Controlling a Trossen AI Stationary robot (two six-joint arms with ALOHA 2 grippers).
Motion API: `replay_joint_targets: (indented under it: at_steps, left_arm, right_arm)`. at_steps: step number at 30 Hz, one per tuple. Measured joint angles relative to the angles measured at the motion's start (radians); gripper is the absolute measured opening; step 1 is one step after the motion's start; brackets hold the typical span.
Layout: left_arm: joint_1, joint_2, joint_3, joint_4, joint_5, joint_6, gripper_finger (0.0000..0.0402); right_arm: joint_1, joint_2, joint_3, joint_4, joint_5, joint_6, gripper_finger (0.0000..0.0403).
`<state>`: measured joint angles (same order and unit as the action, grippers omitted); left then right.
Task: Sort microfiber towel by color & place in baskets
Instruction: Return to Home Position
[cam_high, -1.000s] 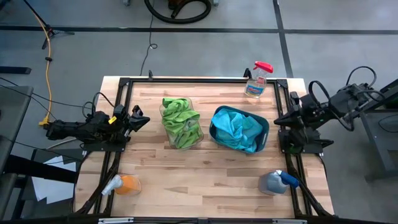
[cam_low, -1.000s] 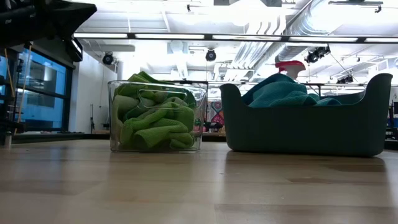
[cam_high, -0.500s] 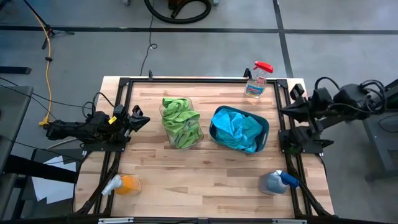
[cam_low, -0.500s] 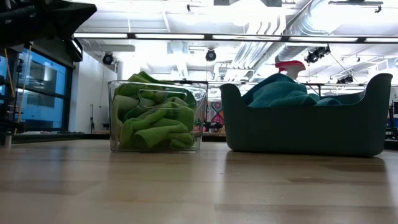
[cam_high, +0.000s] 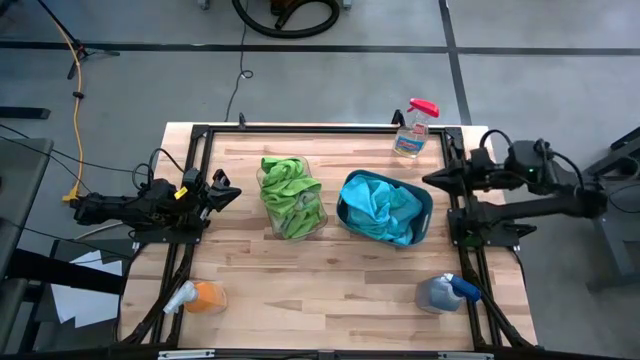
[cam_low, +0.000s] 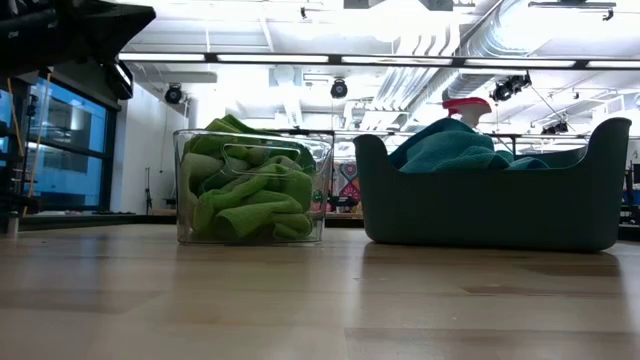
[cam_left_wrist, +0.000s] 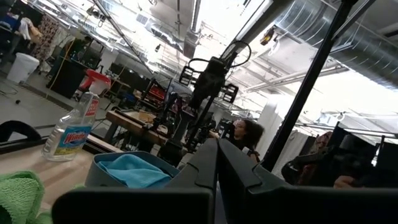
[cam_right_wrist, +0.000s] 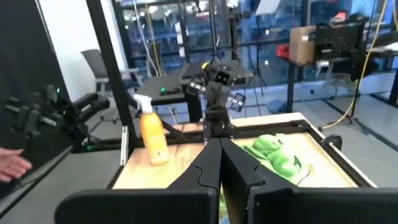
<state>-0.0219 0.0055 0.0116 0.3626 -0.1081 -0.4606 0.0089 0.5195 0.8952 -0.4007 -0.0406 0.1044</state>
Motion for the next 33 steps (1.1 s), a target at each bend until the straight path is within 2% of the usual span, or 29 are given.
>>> replay_joint_targets:
  at_steps: [4,7,11,19,26,33]
  left_arm:
    - [0.0,0.0,0.0,0.0,0.0,0.0,0.0]
    - [0.0,0.0,0.0,0.0,0.0,0.0,0.0]
    - [0.0,0.0,0.0,0.0,0.0,0.0,0.0]
    - [0.0,0.0,0.0,0.0,0.0,0.0,0.0]
    - [0.0,0.0,0.0,0.0,0.0,0.0,0.0]
    - [0.0,0.0,0.0,0.0,0.0,0.0,0.0]
  right_arm:
    - [-0.097,-0.026,-0.014,0.013,-0.117,-0.002,0.0]
    - [-0.12,-0.052,-0.015,-0.036,-0.201,-0.016,0.0]
    - [-0.12,-0.106,-0.053,-0.031,-0.201,-0.007,0.0]
    - [-0.12,-0.281,-0.321,0.2,-0.199,0.102,0.0]
    - [-0.12,-0.413,-0.447,0.265,-0.169,0.131,0.0]
    - [-0.119,-0.471,-0.582,0.434,-0.145,0.212,0.0]
